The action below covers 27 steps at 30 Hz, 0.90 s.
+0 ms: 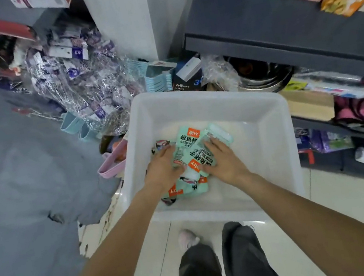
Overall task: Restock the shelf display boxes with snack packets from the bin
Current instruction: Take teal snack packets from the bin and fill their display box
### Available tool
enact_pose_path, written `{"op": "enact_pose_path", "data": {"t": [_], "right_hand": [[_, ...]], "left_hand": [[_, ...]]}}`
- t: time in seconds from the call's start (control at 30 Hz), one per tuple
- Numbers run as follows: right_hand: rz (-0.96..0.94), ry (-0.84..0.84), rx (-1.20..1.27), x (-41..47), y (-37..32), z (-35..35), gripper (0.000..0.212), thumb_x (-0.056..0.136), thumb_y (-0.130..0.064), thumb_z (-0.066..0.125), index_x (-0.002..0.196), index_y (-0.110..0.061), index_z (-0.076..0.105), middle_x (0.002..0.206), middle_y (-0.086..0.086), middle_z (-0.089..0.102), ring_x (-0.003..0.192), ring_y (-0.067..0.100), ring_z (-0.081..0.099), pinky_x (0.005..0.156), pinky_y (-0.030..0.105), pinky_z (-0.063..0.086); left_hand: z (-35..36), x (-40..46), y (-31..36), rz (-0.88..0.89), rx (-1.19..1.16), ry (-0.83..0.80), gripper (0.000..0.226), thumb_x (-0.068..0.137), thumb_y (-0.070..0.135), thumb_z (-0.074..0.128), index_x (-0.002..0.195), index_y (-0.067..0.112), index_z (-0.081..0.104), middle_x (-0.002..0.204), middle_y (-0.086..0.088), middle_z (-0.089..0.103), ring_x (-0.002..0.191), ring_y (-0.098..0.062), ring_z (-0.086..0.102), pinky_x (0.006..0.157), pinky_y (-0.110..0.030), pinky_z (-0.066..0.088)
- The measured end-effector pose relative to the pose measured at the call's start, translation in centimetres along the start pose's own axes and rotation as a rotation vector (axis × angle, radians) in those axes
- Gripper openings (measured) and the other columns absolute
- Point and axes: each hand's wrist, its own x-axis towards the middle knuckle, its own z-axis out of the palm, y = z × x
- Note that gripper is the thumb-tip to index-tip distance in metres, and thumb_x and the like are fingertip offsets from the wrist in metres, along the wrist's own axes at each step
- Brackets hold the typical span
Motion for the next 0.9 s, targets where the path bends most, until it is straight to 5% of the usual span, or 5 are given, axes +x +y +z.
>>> {"op": "enact_pose_path", "data": {"t": [0.2, 0.33, 0.43, 0.67, 0.9], "right_hand": [[0.041, -0.051, -0.126, -0.8, 1.4, -0.1, 0.113, 0.070, -0.060, 0.071, 0.151, -0.024, 0.001, 0.159, -0.002, -0.006, 0.147, 0.017, -0.002, 0.119, 0.041, 0.011], [0.043, 0.117, -0.050, -1.1, 1.1, -0.3, 0.066, 0.085, -0.046, 0.062, 0.143, -0.025, 0.039, 0.157, 0.000, 0.022, 0.143, 0.018, 0.022, 0.114, 0.038, 0.024], [-0.011, 0.257, -0.026, -1.3, 0.6, -1.3, 0.027, 0.094, -0.027, 0.051, 0.106, -0.013, 0.070, 0.124, 0.006, 0.063, 0.110, 0.026, 0.058, 0.092, 0.033, 0.043], [-0.051, 0.478, 0.263, -2.0, 0.2, -5.6, 0.027, 0.097, -0.020, 0.049, 0.078, -0.004, 0.060, 0.063, 0.010, 0.056, 0.061, 0.026, 0.046, 0.056, 0.029, 0.031], [0.011, 0.460, 0.354, -2.2, 1.2, -8.0, 0.030, 0.097, -0.022, 0.049, 0.084, 0.001, 0.062, 0.083, 0.019, 0.067, 0.076, 0.033, 0.057, 0.052, 0.021, 0.032]], "left_hand": [[0.2, -0.2, -0.1, -0.023, -0.027, 0.024, 0.066, 0.086, 0.029, 0.065, 0.144, 0.018, 0.034, 0.145, -0.005, 0.040, 0.133, -0.025, 0.032, 0.107, -0.038, 0.031], [0.2, -0.2, -0.1, -0.051, -0.120, 0.022, 0.065, 0.084, 0.023, 0.068, 0.141, 0.020, 0.039, 0.140, -0.005, 0.048, 0.131, -0.025, 0.038, 0.107, -0.038, 0.035], [-0.3, -0.1, 0.4, -0.036, -0.232, 0.043, 0.057, 0.082, 0.011, 0.068, 0.135, 0.020, 0.048, 0.129, -0.002, 0.059, 0.118, -0.023, 0.053, 0.099, -0.032, 0.043], [-1.5, 2.4, 2.7, -0.117, -0.222, -0.021, 0.068, 0.079, 0.024, 0.074, 0.137, 0.010, 0.042, 0.129, -0.009, 0.054, 0.117, -0.024, 0.052, 0.097, -0.032, 0.042], [-1.5, 3.9, 3.6, -0.159, -0.200, 0.032, 0.042, 0.077, 0.010, 0.074, 0.117, 0.008, 0.060, 0.113, -0.011, 0.060, 0.095, -0.021, 0.058, 0.080, -0.026, 0.045]]}}
